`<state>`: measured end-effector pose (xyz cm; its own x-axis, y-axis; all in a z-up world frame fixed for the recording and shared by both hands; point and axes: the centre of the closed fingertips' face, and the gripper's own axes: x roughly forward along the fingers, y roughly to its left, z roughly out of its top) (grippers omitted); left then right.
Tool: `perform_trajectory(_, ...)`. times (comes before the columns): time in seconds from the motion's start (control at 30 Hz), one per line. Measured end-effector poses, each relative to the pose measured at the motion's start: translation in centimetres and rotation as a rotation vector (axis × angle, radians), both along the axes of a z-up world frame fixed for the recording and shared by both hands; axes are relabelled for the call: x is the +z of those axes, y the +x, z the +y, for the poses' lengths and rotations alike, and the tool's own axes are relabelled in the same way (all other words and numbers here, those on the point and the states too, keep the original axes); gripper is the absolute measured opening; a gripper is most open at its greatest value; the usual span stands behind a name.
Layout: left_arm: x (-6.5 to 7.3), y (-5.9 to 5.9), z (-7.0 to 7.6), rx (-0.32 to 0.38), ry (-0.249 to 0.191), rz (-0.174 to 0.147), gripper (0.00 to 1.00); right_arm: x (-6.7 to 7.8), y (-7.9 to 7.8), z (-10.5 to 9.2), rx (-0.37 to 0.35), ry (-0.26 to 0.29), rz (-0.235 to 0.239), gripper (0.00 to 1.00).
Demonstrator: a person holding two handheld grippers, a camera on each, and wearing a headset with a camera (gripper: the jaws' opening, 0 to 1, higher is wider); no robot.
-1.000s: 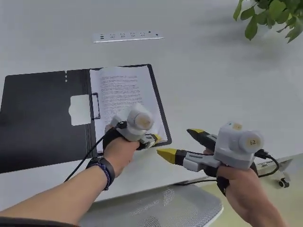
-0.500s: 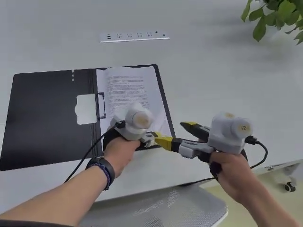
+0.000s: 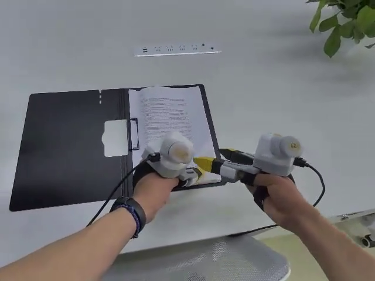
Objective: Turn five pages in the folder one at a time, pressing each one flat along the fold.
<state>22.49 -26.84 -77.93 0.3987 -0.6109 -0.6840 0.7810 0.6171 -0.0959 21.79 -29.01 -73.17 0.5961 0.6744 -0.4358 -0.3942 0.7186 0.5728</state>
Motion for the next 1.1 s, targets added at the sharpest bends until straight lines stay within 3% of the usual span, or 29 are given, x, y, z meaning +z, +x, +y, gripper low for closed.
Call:
perform_trajectory(0.3, 0.1, -0.2, 0.1, 0.001, -0.008, 0.005, 0.55, -0.5, 1.2, 0.4, -0.019, 0.073, 0.027, 0.66)
perform_trajectory(0.4, 0.1, -0.4, 0.2, 0.000, -0.013, 0.011, 0.55, -0.4, 1.2, 0.9, -0.025, 0.140, 0.059, 0.66)
perform_trajectory(0.53, 0.1, -0.8, 0.3, -0.013, -0.020, 0.019, 0.58, -0.3, 1.0, 1.3, -0.019, 0.180, 0.064, 0.66)
perform_trajectory(0.87, 0.4, -1.6, 0.5, -0.008, -0.042, 0.052, 0.63, -0.2, 0.3, 0.7, -0.055, 0.225, 0.071, 0.60)
perform_trajectory(1.1, 1.0, -2.7, 0.8, -0.016, -0.055, 0.072, 0.70, 0.2, 0.0, 0.1, -0.091, 0.257, 0.058, 0.45)
